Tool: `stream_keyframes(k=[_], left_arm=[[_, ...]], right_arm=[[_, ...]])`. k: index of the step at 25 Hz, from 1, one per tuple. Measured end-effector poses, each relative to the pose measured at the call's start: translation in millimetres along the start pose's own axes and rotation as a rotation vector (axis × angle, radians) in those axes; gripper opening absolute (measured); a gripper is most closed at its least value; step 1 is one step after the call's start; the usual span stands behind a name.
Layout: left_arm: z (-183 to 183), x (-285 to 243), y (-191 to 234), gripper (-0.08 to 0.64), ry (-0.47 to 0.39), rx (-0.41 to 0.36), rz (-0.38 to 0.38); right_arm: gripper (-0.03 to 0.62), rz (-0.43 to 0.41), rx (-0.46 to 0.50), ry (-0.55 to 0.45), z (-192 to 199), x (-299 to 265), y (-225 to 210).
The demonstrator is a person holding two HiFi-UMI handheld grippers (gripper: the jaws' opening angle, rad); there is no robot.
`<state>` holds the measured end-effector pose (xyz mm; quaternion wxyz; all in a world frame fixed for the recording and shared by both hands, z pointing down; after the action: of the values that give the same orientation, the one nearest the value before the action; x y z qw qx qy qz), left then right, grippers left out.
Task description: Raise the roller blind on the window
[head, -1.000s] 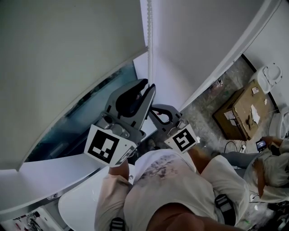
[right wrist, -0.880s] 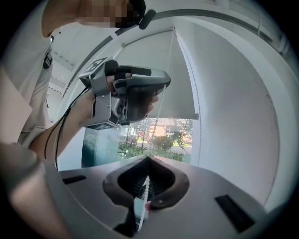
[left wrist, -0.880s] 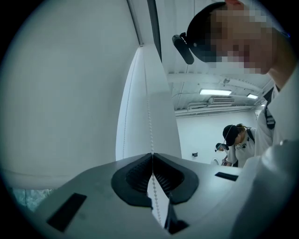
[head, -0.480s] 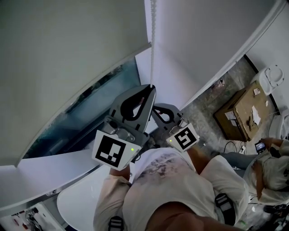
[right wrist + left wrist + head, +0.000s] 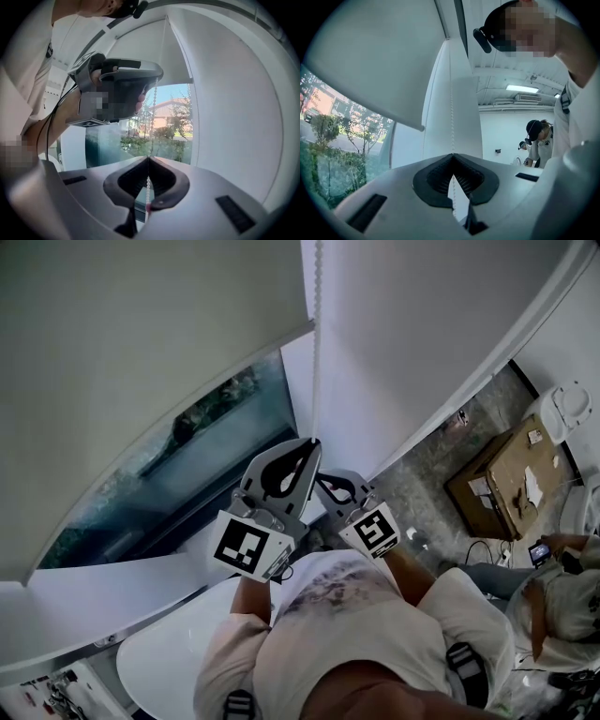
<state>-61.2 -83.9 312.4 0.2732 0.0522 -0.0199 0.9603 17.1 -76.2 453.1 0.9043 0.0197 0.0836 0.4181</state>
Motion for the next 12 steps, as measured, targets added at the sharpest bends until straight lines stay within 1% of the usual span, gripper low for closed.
stream_keyframes(k=[6, 12], left_arm=[[33.5, -0.7, -0.8, 0.008, 0.034, 0.048, -0.005], [70.0, 2.0, -2.3, 0.008, 0.08, 0.101, -0.012]], right_arm=[[0.061, -0.01, 0.019, 0.075, 29.5, -1.1, 4.0], [0.061, -0.029, -0.007, 0.154, 63.5, -1.5, 5.2]])
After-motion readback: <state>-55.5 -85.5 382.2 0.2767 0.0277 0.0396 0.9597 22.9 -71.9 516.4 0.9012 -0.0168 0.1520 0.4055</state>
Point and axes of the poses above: the fingertips, and each gripper's own axes: x backward along the fingers, y to its left, z out of its underside, the point moved 6 cm from there along x, backward along the fingers, and after that the axes turned 12 degrees about z, right-handed, at the moved point
